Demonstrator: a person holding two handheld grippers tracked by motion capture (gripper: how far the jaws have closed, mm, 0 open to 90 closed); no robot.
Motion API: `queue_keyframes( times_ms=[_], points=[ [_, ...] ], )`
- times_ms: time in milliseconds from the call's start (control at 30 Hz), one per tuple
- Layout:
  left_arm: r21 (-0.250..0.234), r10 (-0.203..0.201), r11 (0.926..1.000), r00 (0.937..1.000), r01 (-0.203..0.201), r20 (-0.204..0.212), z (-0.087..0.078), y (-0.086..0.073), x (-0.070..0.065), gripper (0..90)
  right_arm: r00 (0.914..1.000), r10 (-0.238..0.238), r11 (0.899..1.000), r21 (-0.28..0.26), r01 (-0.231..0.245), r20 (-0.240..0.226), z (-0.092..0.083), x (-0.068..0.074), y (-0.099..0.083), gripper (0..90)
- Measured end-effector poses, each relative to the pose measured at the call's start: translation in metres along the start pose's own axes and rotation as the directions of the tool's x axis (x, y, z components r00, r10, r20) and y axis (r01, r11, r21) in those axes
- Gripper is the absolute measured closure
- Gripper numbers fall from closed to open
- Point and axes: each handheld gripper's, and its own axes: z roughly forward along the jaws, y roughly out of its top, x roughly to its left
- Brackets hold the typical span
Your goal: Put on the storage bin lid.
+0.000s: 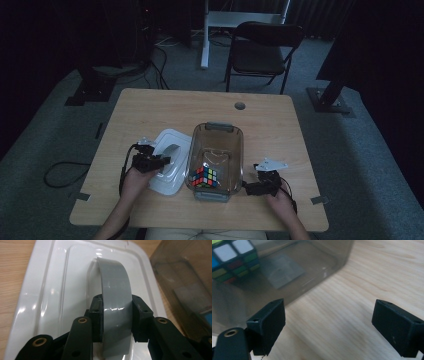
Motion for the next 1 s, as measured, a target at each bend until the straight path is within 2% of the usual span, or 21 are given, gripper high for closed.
queue_keyframes(
  times_ms=[100, 267, 500, 867, 1000],
  points=[
    [-0.005, -0.006, 1.0, 0.9999, 0.006, -0.01, -0.006, 0.0, 0.005, 67.9, 0.9996, -0.007, 1.0, -0.01, 0.006, -0.027, 0.001, 0.005, 0.0, 11.6],
    [-0.015, -0.009, 0.9998, 0.9998, 0.009, -0.017, -0.017, 0.0, 0.011, 68.0, 0.9992, -0.019, 1.0, -0.022, 0.019, -0.034, 0.0, 0.006, 0.001, 11.6],
    [-0.066, -0.036, 0.9972, 0.9991, 0.035, -0.022, -0.042, 0.007, 0.02, 68.0, 0.9983, -0.028, 0.999, -0.037, 0.026, -0.052, 0.002, 0.011, 0.005, 11.5],
    [-0.168, 0.0, 0.9858, 0.9994, -0.006, -0.036, -0.104, 0.037, 0.018, 68.1, 0.9926, -0.08, 0.996, -0.038, 0.077, -0.092, 0.019, 0.03, 0.019, 11.5],
    [-0.189, 0.022, 0.9817, 0.9997, -0.024, -0.013, -0.118, 0.046, 0.014, 68.1, 0.9899, -0.103, 0.994, -0.034, 0.1, -0.098, 0.026, 0.037, 0.026, 11.5]
  ],
)
